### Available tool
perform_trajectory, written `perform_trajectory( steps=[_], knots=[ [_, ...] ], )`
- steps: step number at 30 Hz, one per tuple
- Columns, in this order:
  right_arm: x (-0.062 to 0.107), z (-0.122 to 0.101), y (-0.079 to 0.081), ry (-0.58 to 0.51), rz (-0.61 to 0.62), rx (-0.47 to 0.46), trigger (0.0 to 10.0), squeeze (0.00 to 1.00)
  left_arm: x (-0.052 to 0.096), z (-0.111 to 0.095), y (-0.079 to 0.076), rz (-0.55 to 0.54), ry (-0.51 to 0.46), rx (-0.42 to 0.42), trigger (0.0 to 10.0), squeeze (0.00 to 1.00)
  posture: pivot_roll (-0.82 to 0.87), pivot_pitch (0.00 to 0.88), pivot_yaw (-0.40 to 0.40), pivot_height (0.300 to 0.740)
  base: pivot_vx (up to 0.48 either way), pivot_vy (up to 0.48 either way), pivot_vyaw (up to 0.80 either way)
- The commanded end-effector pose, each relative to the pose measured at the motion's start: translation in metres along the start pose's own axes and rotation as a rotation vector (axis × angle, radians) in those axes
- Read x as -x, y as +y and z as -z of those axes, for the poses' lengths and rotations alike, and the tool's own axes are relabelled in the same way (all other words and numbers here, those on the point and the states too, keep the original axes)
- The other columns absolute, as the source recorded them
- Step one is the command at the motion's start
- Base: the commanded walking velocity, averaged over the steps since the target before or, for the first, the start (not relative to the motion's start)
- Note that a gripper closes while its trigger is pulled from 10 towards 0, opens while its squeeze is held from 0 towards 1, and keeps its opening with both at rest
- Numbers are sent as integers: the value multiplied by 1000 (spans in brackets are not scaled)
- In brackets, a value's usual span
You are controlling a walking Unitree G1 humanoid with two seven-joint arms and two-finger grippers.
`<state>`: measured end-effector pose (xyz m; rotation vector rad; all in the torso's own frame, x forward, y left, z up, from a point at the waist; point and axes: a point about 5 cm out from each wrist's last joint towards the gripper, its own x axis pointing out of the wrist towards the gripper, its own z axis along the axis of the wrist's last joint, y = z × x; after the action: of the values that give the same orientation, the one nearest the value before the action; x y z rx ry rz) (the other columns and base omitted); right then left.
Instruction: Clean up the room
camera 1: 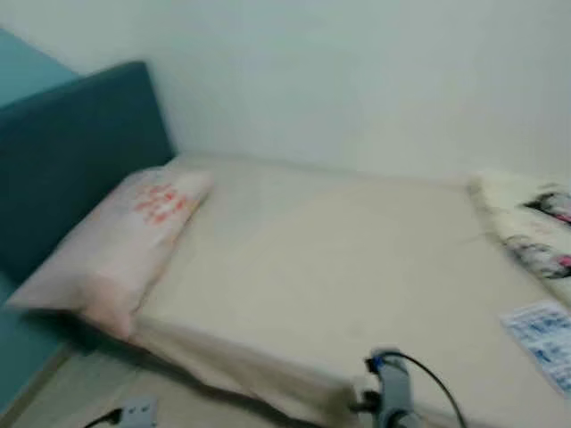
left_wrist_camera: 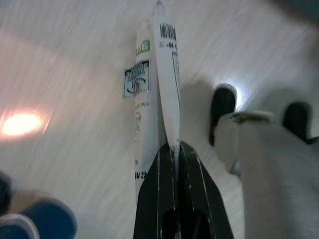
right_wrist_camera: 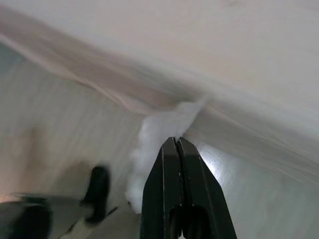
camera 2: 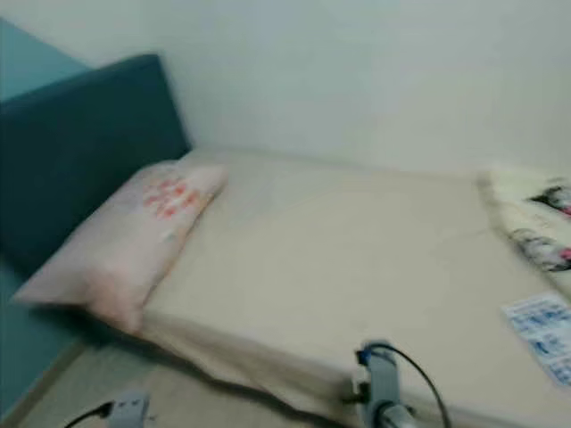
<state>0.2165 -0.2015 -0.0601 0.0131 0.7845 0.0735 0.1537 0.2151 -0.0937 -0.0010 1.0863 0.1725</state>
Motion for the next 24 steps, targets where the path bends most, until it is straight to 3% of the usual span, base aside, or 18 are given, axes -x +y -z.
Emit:
perform_trajectory(
  steps=[1, 11, 22, 24],
  knots=[
    [-1, 1, 5, 4, -17, 11, 10000, 0, 0, -2, 3, -7, -6, -21, 10000, 0, -105, 0, -8, 740, 0, 0, 738],
    [1, 7, 5, 20, -28, 14, 10000, 0, 1, 1, 7, -13, -1, -61, 10000, 0, -101, 0, -8, 740, 0, 0, 738],
    [-1, 5, 9, 21, -49, 37, 10000, 0, -1, -7, -23, 26, -15, -113, 10000, 0, -94, 0, -10, 740, 0, 0, 734],
    [1, 13, 8, 62, -31, 22, 10000, 0, -1, -10, -28, 33, -18, -119, 10000, 0, -94, 0, -10, 740, 0, 0, 738]
  ],
)
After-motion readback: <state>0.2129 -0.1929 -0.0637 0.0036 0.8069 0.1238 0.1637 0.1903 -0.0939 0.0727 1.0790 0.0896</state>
